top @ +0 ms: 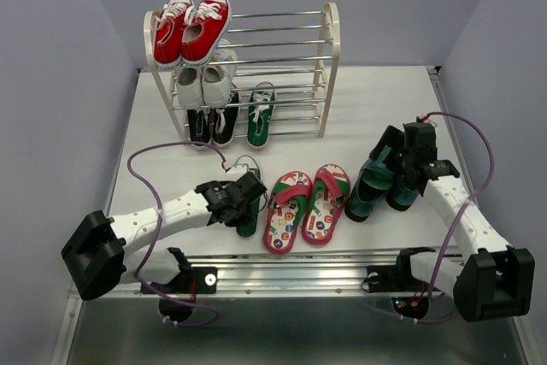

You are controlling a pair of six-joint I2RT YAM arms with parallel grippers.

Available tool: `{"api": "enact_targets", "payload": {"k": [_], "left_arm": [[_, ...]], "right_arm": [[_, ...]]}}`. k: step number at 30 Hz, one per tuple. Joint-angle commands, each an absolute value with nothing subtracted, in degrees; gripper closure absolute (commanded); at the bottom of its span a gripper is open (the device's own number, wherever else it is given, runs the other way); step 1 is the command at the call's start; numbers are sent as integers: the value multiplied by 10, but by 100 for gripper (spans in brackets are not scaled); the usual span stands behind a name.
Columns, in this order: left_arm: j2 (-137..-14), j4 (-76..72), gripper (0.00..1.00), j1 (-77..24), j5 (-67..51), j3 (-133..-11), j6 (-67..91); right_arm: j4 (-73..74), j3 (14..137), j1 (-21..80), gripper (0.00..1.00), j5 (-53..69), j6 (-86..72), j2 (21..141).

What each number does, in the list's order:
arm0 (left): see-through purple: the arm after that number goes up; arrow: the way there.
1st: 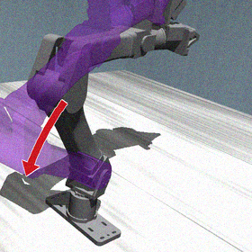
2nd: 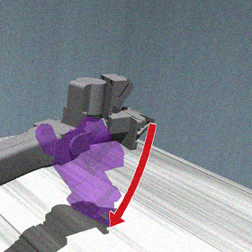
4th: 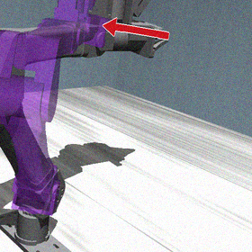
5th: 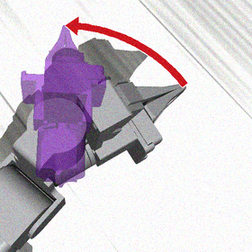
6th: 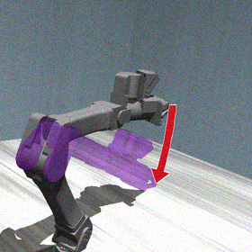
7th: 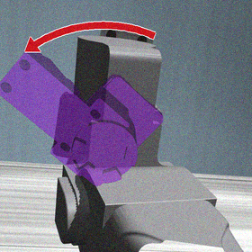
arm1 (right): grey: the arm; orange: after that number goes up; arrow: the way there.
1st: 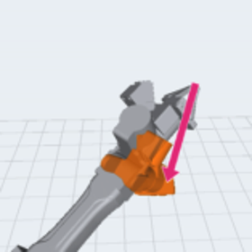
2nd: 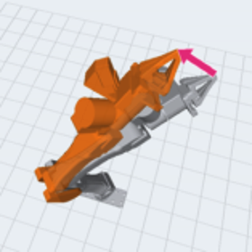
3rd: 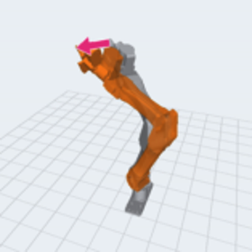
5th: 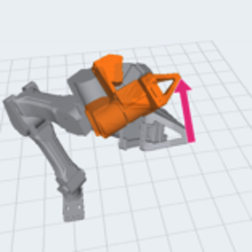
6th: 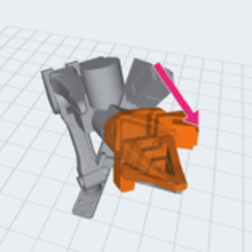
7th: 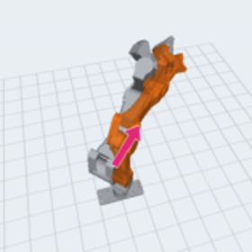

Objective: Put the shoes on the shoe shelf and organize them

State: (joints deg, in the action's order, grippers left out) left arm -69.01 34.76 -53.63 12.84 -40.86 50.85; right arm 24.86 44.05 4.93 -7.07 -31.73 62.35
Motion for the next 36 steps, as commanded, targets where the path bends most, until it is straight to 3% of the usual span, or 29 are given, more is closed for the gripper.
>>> {"api": "enact_targets", "payload": {"k": [1,14,21,36], "left_arm": [[-668,398,100,-541,150,-431,504],[-564,552,100,-543,261,-540,538],[-552,500,100,-543,248,-580,469],[-676,397,100,-547,200,-699,345]], "right_arm": [[228,437,48,0,-81,-315,619],[226,439,48,0,-79,-315,619],[228,440,48,0,-81,-316,621],[227,441,48,0,-86,-315,619]]}}
